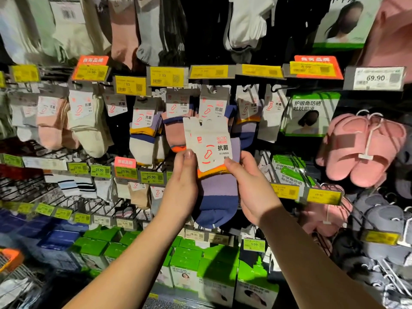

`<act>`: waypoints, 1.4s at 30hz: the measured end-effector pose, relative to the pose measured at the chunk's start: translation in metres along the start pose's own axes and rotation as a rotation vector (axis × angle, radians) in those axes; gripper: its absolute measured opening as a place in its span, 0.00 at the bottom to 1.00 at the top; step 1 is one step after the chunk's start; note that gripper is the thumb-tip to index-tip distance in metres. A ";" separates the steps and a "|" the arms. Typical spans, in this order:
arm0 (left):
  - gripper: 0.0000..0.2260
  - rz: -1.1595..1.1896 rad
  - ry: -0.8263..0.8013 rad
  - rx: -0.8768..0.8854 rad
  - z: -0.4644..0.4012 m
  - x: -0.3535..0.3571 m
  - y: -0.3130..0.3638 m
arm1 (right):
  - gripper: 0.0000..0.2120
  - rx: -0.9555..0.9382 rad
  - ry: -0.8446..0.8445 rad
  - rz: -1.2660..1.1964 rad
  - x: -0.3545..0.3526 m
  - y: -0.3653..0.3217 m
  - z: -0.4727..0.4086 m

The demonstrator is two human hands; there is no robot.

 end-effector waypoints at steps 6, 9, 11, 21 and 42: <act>0.09 0.165 0.135 -0.113 -0.001 -0.001 -0.006 | 0.09 0.043 0.008 -0.125 -0.007 0.002 -0.002; 0.05 0.155 0.162 -0.091 0.001 -0.001 -0.008 | 0.08 0.037 0.041 -0.162 -0.012 0.002 -0.002; 0.06 0.154 0.199 -0.068 0.001 -0.003 -0.009 | 0.09 0.017 0.076 -0.176 -0.019 -0.003 -0.006; 0.05 0.140 0.324 0.022 -0.011 -0.018 -0.002 | 0.03 -0.178 0.349 0.118 -0.066 -0.078 -0.051; 0.05 0.242 0.310 0.029 -0.017 -0.015 0.007 | 0.19 -0.041 0.631 0.590 -0.092 -0.090 -0.145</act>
Point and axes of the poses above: each hand's wrist, its own z-axis away from the middle knuckle, its own x-axis out of the palm, y = z × x, the point moved 3 cm from there along -z, towards the middle knuckle, and after that the axes turned 15 degrees about x, right-handed, at the moved point
